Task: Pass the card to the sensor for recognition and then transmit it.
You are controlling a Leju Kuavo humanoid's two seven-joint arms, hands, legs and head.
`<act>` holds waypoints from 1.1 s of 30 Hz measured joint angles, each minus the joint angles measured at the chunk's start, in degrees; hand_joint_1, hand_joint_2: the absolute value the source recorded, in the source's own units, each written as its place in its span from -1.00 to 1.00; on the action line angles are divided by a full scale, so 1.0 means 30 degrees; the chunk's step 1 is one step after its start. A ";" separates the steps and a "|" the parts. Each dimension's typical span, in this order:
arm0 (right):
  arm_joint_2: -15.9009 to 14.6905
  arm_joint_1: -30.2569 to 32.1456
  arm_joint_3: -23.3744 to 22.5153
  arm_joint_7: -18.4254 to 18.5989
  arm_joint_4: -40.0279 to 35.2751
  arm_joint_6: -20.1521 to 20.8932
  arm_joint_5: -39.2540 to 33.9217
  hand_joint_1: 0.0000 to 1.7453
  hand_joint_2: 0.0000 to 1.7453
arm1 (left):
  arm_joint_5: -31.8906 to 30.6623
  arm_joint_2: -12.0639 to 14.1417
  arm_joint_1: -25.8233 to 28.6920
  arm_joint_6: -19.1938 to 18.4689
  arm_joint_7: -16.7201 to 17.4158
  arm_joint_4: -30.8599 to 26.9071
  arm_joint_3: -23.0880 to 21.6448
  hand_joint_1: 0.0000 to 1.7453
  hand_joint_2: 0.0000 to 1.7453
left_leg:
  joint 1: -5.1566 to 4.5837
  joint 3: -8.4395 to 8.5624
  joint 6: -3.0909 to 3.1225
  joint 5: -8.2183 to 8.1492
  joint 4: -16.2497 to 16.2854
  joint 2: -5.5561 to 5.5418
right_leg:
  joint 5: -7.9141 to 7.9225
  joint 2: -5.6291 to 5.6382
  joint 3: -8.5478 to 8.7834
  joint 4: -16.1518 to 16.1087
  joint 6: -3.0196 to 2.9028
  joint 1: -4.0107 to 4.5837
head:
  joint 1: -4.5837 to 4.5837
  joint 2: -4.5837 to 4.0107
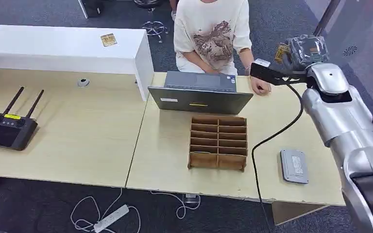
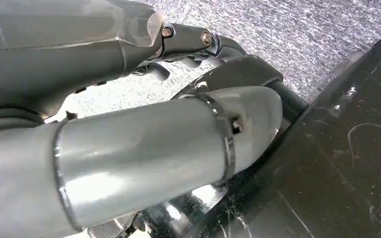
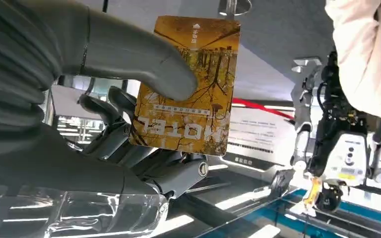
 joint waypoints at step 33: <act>0.1829 -0.2082 0.0736 -0.0095 0.2975 0.2930 -0.0080 1.00 1.00 | 0.0058 0.0051 -0.0044 -0.0168 -0.0030 0.0000 -0.0102 -1.00 -1.00 | 0.0001 0.0003 -0.0013 0.0010 0.0001 0.0006 | 0.0017 0.0006 -0.0012 0.0009 -0.0026 0.0001 | 0.0000 0.0000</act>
